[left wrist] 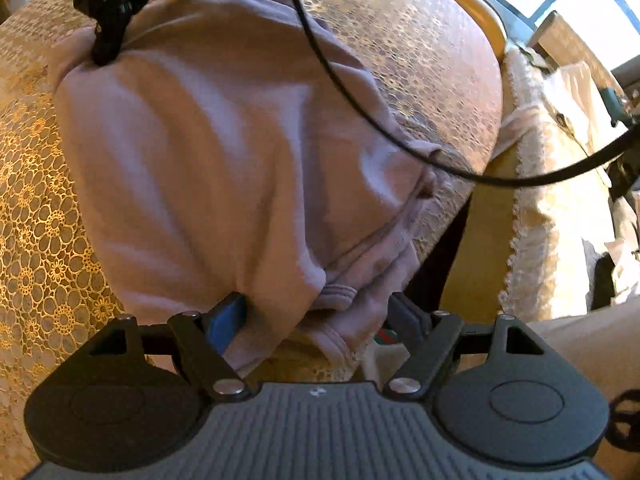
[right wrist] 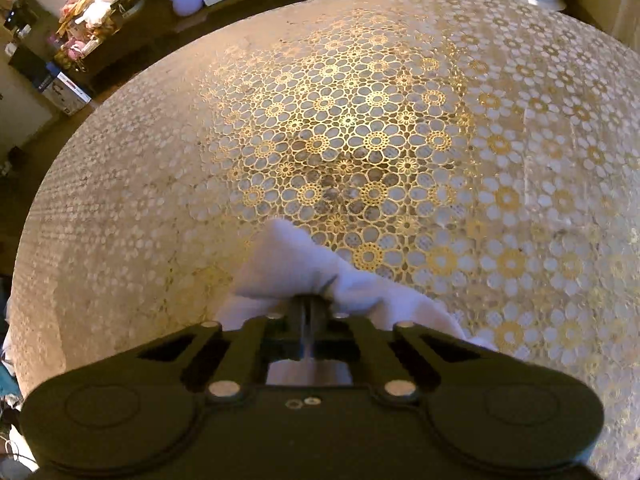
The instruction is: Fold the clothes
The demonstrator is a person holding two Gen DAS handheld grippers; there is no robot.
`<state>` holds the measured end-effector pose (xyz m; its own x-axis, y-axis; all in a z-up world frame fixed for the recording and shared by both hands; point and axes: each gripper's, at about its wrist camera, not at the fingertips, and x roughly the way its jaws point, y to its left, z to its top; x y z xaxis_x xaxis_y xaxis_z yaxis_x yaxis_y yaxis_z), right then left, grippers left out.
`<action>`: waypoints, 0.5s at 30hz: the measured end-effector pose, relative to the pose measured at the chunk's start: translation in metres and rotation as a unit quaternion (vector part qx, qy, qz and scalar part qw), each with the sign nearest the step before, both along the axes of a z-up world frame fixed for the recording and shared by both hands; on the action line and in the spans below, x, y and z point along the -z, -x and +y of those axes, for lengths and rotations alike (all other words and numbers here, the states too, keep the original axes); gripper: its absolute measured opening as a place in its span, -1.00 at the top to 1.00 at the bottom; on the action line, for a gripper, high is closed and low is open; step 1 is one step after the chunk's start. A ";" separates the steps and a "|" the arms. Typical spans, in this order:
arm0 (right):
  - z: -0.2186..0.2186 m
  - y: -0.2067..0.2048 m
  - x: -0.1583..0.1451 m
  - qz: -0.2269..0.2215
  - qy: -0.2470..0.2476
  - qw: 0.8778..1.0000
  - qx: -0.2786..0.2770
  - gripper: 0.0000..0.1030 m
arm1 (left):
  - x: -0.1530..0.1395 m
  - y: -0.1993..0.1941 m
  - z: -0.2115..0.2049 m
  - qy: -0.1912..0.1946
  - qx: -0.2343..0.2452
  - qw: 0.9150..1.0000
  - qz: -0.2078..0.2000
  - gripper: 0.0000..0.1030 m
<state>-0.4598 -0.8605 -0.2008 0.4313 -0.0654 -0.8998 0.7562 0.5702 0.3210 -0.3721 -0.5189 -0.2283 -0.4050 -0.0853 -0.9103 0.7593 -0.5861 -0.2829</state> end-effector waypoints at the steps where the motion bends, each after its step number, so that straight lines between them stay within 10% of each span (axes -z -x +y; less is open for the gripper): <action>1: 0.007 0.006 -0.010 -0.003 0.007 1.000 -0.011 -1.00 | -0.003 -0.002 -0.001 -0.001 0.001 1.000 0.002 -0.51; 9: 0.095 0.084 -0.054 0.019 0.028 0.998 -0.044 -1.00 | -0.058 -0.053 -0.070 0.094 -0.068 0.993 0.027 -0.51; 15: 0.173 0.105 -0.050 0.057 0.013 0.994 -0.092 -1.00 | -0.044 -0.040 -0.139 0.120 -0.076 0.990 0.013 -0.51</action>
<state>-0.5650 -0.6879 -0.1508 0.3332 -0.0187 -0.9427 0.6686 0.7096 0.2222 -0.3316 -0.6577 -0.1842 -0.3945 -0.3606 -0.8452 0.8383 -0.5179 -0.1702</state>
